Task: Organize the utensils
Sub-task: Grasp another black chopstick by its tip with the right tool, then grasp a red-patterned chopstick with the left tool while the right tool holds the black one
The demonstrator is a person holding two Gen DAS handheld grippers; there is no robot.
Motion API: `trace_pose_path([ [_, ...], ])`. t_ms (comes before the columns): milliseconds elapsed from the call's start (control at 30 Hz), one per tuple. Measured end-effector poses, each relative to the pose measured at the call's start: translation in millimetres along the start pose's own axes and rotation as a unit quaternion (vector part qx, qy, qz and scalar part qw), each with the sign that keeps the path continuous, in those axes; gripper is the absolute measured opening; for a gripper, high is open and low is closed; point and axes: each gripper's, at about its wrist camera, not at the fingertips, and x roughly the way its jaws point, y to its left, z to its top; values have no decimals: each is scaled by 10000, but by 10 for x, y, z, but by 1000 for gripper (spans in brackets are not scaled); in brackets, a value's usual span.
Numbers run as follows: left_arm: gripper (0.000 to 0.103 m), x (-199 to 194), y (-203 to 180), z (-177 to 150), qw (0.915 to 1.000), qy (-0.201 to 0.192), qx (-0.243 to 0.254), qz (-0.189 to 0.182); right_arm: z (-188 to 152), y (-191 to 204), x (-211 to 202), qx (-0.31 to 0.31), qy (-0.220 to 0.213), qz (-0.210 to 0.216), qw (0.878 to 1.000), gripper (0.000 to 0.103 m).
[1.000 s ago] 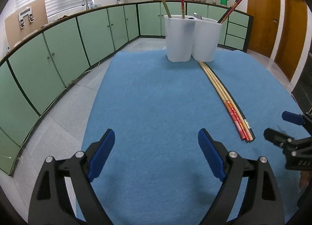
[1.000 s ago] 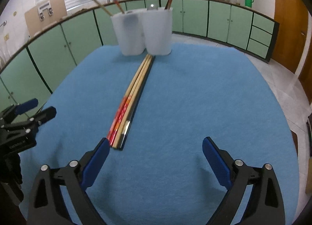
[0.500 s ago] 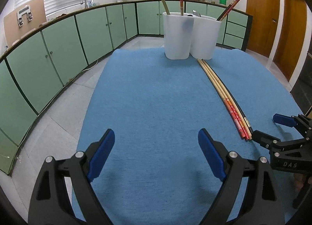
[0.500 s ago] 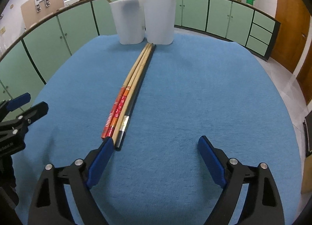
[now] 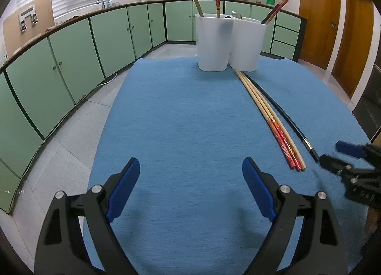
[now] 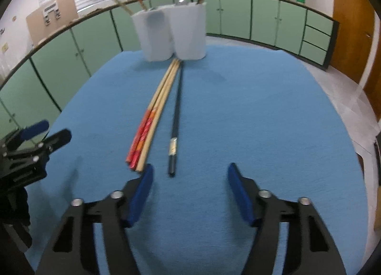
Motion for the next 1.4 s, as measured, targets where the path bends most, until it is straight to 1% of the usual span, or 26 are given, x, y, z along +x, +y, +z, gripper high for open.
trace_pose_path([
  [33,85,-5,-3,0,10000,-4,9,-1,-11,19,22,-14,29,6,10000,49],
  [100,85,-17,-7,-4,10000,-9,40,-9,-16,64,56,-54,-32,-104,9999,45],
  [167,85,-18,-20,-5,10000,-8,61,-22,-1,103,74,-140,-40,-165,9998,29],
  [200,85,-16,-25,-8,10000,-3,60,-39,8,106,79,-154,-35,-129,9998,23],
  [233,85,-10,-39,-8,10000,7,60,-66,11,104,79,-161,-24,-81,9998,12],
  [267,85,0,-57,-11,9999,26,67,-98,8,99,73,-179,-10,-43,9998,7],
  [433,85,69,-193,-32,9993,195,185,-241,-12,5,21,-130,17,-4,9999,6],
  [733,85,152,-618,-80,9965,437,457,-555,-61,-286,-62,0,-17,-86,10000,7],
  [833,85,204,-732,-73,9957,523,582,-496,-60,-372,-67,101,-28,-42,9999,7],
  [1067,85,332,-848,-37,9949,693,619,-384,-70,-457,-55,179,-67,60,9998,7],
  [1233,86,413,-805,4,9956,763,371,-399,-76,-475,-49,203,-85,115,9997,7],
  [1400,88,433,-810,21,9959,759,353,-346,-71,-492,-44,219,-89,138,9996,7],
])
